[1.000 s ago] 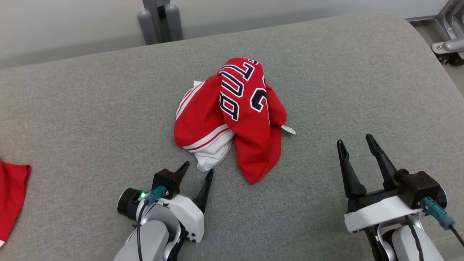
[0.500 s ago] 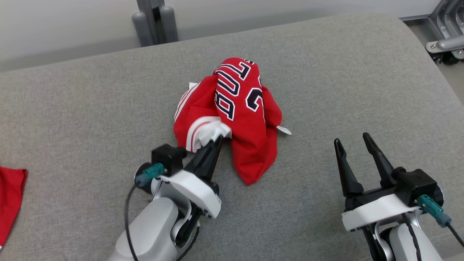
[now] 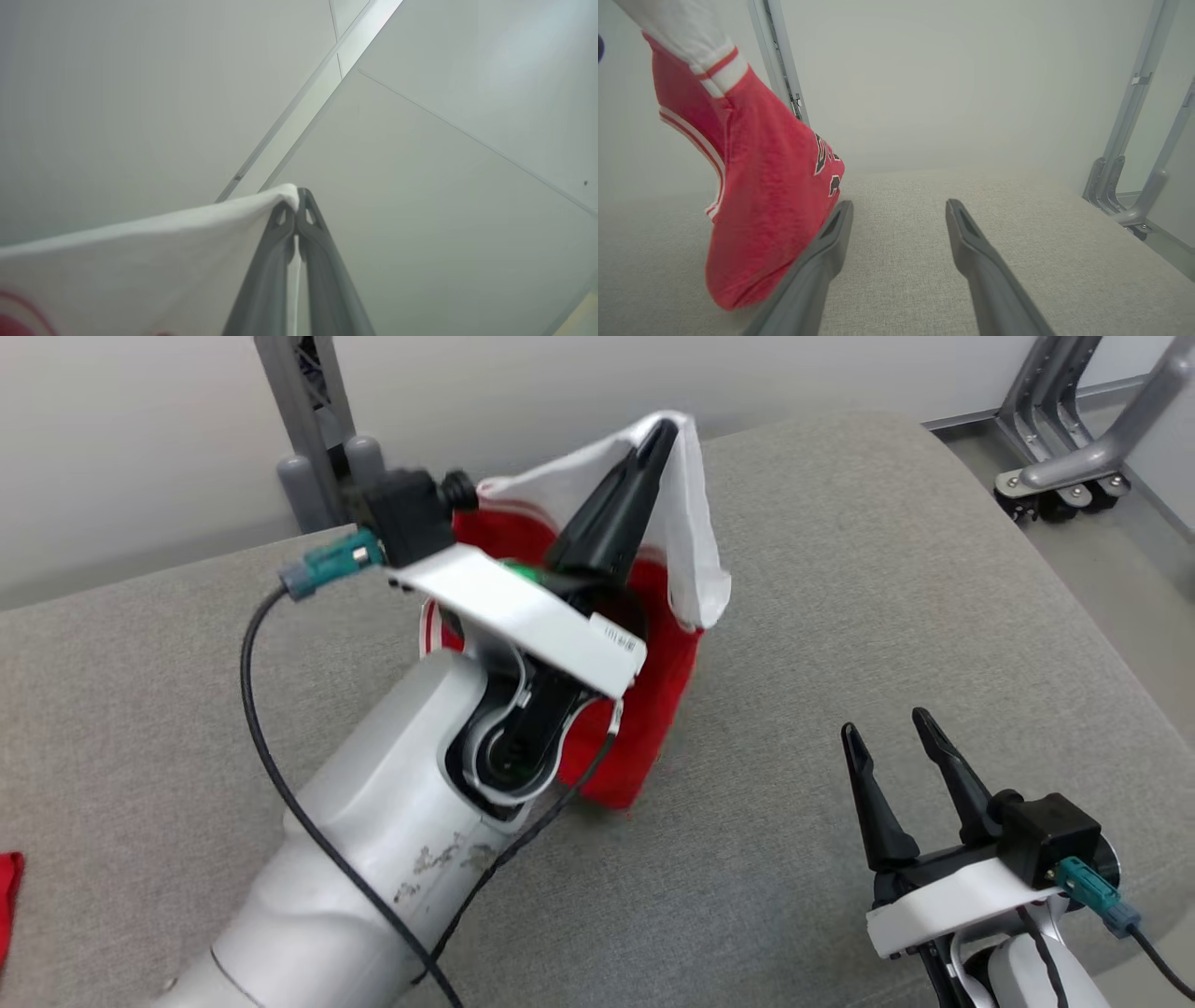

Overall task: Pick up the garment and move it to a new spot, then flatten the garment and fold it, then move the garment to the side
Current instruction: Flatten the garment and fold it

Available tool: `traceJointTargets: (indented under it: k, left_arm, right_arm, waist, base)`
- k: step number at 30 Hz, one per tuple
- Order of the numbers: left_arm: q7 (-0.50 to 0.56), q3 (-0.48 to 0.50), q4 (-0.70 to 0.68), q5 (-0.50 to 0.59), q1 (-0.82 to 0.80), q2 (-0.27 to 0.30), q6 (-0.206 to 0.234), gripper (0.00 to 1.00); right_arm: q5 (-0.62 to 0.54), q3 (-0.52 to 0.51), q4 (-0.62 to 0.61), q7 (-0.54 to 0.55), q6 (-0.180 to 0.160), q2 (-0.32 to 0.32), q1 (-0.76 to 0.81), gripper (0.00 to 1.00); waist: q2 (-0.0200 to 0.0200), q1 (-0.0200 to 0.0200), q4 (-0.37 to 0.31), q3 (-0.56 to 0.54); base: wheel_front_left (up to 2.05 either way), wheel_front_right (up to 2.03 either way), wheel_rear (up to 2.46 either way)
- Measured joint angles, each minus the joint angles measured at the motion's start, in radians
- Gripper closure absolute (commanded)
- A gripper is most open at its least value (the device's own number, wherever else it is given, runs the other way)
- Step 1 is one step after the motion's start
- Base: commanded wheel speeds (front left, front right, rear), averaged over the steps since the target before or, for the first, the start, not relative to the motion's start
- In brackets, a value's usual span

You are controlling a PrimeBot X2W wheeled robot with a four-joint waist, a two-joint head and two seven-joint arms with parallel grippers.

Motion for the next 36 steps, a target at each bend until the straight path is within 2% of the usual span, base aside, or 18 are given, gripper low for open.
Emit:
traceJointTargets:
  k: [2,8,12,14,21,27,33,36]
  left_arm:
    - [-0.014,-0.009,-0.018,-0.052,-0.064,0.0,0.028,1.0]
    - [-0.087,-0.027,0.014,-0.109,-0.294,0.0,0.122,1.0]
    - [-0.097,-0.063,0.104,-0.102,-0.441,-0.003,0.147,1.0]
    - [-0.076,-0.072,0.166,-0.087,-0.465,0.002,0.156,1.0]
    - [-0.058,-0.044,0.358,-0.123,-0.378,0.08,0.154,1.0]
    - [-0.081,-0.033,0.475,-0.134,-0.23,0.144,0.113,1.0]
    - [-0.108,0.003,0.475,-0.115,-0.065,0.228,0.079,1.0]
    - [-0.111,0.074,0.413,-0.086,0.028,0.276,0.078,1.0]
  right_arm:
    - [0.002,0.003,0.005,0.0,0.0,0.0,0.004,0.0]
    - [0.017,0.023,0.014,0.0,0.0,0.0,0.006,0.0]
    - [0.018,0.024,0.025,0.0,0.0,-0.001,0.011,0.0]
    - [0.023,0.029,0.024,0.0,0.0,0.0,0.01,0.0]
    - [0.016,0.007,0.031,0.0,0.0,0.0,0.026,0.0]
    - [0.017,0.011,0.03,0.0,0.0,0.001,0.023,0.0]
    - [0.019,0.0,0.023,0.0,0.0,0.0,0.016,0.0]
    - [0.015,-0.01,0.022,0.0,0.0,0.0,0.023,0.0]
  waist:
    - [-0.0001,0.0,-0.016,-0.008]
    - [0.0,0.0,-0.06,-0.026]
    - [0.0,0.0,-0.071,-0.029]
    - [0.0,0.0,-0.075,-0.028]
    - [-0.0001,0.0,-0.036,-0.017]
    - [0.0,0.0,0.017,-0.012]
    - [0.0,0.0,0.043,-0.009]
    - [0.0,0.0,0.056,-0.007]
  base:
    - [0.0,0.0,0.0]
    - [0.0,0.0,0.0]
    - [0.0,0.0,0.0]
    - [0.0,0.0,0.0]
    - [0.0,0.0,0.0]
    - [0.0,0.0,0.0]
    - [0.0,0.0,0.0]
    - [0.0,0.0,0.0]
